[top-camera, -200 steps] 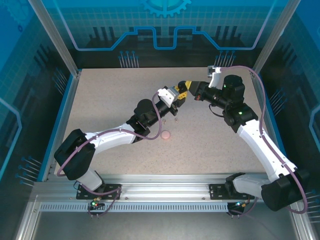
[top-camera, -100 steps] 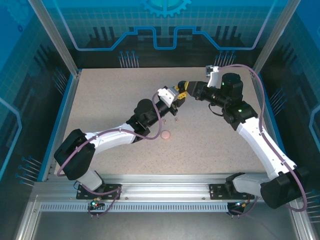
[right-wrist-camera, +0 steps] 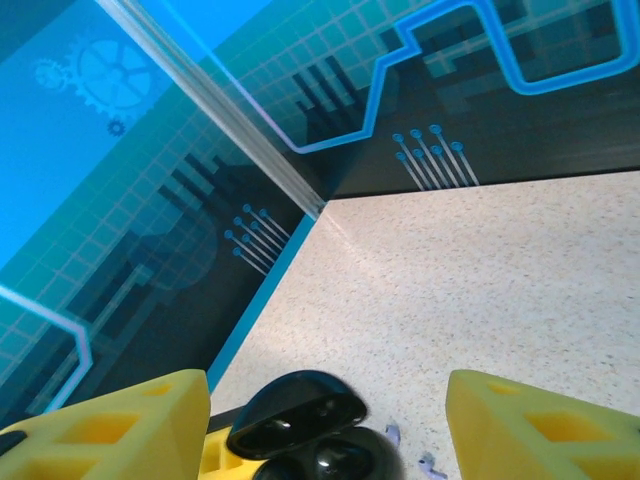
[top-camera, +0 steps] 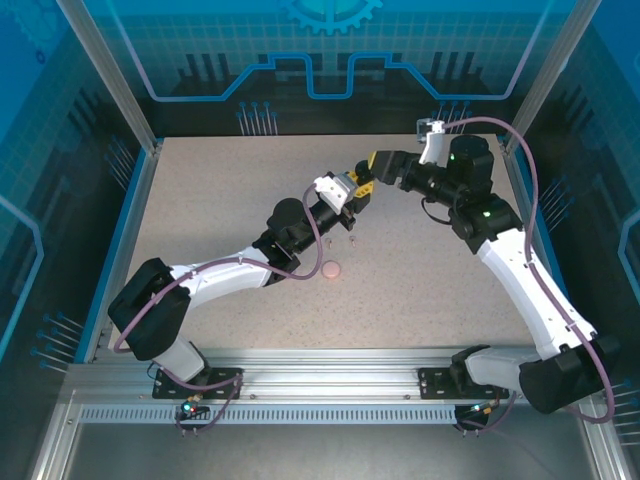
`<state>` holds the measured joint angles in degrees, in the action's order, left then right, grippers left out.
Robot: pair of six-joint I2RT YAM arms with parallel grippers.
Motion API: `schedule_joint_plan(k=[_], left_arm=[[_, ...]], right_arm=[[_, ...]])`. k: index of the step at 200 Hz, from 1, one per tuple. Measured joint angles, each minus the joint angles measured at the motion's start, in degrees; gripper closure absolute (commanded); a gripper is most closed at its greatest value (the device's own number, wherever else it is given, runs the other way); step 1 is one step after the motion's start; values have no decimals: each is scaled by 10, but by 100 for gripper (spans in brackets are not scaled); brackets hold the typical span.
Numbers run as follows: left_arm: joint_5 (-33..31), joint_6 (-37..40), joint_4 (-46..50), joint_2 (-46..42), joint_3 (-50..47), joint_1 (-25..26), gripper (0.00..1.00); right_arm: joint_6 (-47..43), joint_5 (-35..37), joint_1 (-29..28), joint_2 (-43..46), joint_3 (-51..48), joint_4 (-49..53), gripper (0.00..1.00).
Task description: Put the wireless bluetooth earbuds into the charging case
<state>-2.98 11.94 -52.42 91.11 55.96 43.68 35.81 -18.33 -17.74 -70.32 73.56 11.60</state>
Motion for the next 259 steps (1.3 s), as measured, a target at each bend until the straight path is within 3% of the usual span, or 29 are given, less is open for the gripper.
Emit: schedule_joint_plan(k=[40, 94, 136, 201, 259], left_arm=[[3, 0, 1, 0, 0, 0, 100], [14, -2, 10, 0, 0, 0, 100], [18, -7, 18, 0, 0, 0, 100], [23, -11, 25, 0, 2, 0, 100], [41, -13, 43, 4, 3, 8, 100]], right_arm=[[-9, 19, 36, -50, 115, 105, 38], [-62, 34, 35, -245, 372, 296, 60], [-100, 39, 14, -352, 490, 414, 68], [-140, 51, -29, -360, 491, 483, 77], [-142, 76, -29, -245, 364, 463, 77]])
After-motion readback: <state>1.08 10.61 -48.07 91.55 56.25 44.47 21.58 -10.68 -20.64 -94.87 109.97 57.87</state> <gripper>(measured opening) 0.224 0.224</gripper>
